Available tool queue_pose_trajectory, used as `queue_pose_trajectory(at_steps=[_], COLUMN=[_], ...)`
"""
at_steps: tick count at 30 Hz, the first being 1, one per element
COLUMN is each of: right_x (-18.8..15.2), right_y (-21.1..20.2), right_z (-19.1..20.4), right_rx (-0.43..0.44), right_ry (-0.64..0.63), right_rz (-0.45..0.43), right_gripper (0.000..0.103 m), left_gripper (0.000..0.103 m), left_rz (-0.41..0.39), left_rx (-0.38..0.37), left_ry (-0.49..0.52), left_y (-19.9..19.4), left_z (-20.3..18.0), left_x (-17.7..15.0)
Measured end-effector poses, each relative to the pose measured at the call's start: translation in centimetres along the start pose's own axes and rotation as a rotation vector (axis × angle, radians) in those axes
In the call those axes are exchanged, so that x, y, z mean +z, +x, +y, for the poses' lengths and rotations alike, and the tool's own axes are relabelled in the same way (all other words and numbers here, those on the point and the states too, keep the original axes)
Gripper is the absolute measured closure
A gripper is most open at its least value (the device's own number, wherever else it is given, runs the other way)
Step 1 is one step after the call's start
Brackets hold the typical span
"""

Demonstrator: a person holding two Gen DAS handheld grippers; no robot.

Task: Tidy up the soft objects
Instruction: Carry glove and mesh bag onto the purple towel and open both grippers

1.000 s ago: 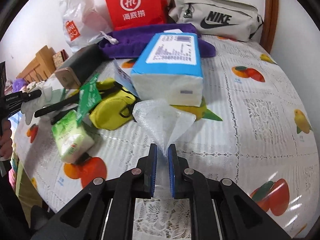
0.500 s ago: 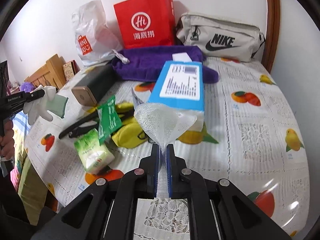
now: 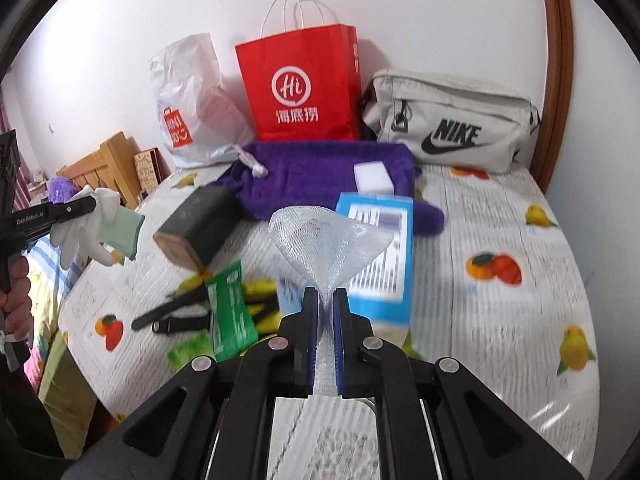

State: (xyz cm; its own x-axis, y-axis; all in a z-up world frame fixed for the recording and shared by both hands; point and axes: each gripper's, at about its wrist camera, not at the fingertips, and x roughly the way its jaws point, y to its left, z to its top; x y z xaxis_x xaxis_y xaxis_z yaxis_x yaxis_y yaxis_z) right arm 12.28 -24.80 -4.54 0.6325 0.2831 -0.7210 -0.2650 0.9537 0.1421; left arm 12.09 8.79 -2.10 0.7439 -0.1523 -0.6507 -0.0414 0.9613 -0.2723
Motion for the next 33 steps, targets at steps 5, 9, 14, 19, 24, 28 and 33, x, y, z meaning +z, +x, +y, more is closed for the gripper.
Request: queue_pose_trajectory(at_steps=[5, 9, 14, 19, 24, 28, 33], right_x=[3.0, 5.1, 7.5, 9.7, 11.4, 12.4, 13.5], right_y=[1.7, 3.1, 4.8, 6.6, 8.8, 10.8, 12.9], right_z=[-0.4, -0.9, -1.8, -2.9, -4.0, -4.9, -5.9], right_rx=[0.01, 0.019, 0.029, 0.013, -0.006, -0.02, -0.032], right_ry=[-0.004, 0.0, 0.004, 0.001, -0.005, -0.01, -0.002], right_rz=[-0.01, -0.017, -0.028, -0.033, -0.024, -0.01, 0.004], right_gripper=[0.096, 0.096, 0.096, 0.096, 0.096, 0.096, 0.096], left_gripper=[0.092, 0.092, 0.092, 0.092, 0.092, 0.092, 0.092], left_rz=[0.0, 0.002, 0.005, 0.014, 0.035, 0.051, 0.07], left_rx=[-0.002, 0.001, 0.001, -0.009, -0.015, -0.015, -0.049], left_ry=[0.015, 0.015, 0.011, 0.009, 0.019, 0.041, 0.045], left_y=[0.9, 2.0, 3.6, 5.5, 7.8, 9.8, 12.7], left_z=[-0.9, -1.4, -1.9, -2.5, -3.2, -3.9, -4.4], left_x=[1.8, 3.1, 4.8, 6.0, 7.0, 7.9, 9.1])
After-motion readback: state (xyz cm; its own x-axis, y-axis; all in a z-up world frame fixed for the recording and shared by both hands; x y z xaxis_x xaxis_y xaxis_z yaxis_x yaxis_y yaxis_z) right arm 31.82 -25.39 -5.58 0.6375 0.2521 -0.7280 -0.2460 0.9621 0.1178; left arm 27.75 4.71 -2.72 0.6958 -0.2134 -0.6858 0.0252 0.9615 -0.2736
